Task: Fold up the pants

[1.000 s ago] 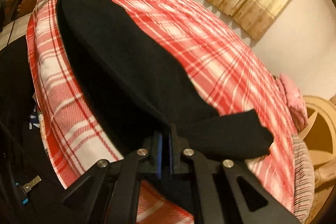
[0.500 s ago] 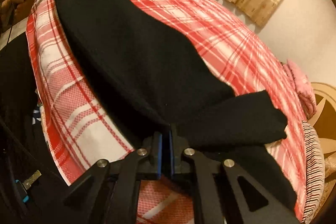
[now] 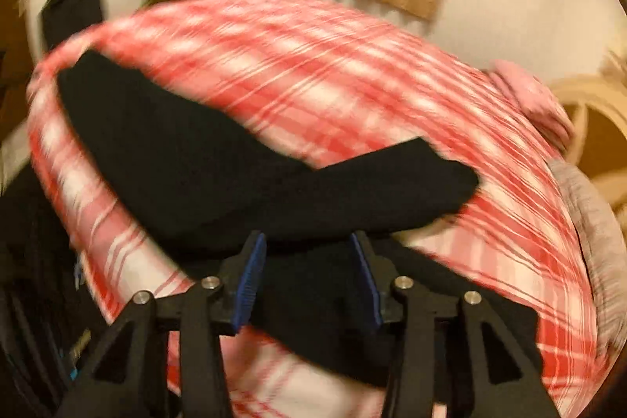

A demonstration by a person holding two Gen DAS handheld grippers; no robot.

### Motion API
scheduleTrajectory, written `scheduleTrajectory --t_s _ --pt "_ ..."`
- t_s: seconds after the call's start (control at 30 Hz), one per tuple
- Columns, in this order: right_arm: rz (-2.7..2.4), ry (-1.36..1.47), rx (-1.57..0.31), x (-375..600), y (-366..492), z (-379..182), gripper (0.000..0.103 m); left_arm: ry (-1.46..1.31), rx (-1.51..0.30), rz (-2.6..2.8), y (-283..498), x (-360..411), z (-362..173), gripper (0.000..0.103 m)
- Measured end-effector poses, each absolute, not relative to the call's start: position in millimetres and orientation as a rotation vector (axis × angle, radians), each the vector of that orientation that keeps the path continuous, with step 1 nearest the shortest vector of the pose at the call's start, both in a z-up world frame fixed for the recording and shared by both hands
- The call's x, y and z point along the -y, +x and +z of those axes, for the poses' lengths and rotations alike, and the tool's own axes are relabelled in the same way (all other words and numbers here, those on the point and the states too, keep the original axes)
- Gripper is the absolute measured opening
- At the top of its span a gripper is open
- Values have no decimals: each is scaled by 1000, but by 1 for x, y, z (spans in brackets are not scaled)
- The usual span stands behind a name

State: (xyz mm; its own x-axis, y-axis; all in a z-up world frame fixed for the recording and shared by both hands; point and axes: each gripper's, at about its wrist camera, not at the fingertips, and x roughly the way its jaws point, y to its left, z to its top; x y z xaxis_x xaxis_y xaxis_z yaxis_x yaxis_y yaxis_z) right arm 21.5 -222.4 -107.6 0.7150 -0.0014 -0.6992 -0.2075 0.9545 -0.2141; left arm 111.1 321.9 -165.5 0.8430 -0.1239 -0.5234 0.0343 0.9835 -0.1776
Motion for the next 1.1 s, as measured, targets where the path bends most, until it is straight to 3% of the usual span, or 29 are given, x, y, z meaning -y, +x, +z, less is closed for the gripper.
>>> scheduleTrajectory --t_s 0.27,0.57,0.63,0.67,0.7,0.73,0.77,0.9,1.1 --pt "-80 23 -795 272 116 -71 59 -118 -573 -292 146 -220 -151 7" --pt "-329 84 -1105 284 241 -128 57 -110 -687 -473 165 -135 -182 7" --pt "-380 73 -1158 292 250 -144 40 -95 -709 -490 162 -128 -188 7" --pt "-395 80 -1171 297 252 -150 38 -83 -719 -496 158 -126 -191 7" --pt "-403 72 -1165 298 252 -151 29 -76 -727 -498 157 -124 -195 7" --pt "-415 41 -1148 297 250 -150 12 -77 -733 -501 156 -124 -197 7" --pt "-416 20 -1131 297 246 -148 8 -85 -739 -507 155 -126 -199 7" --pt "-337 57 -1060 300 223 -124 7 -105 -745 -514 154 -128 -199 7" --pt "-250 203 -782 323 140 -44 7 -82 -746 -551 149 -113 -201 7"
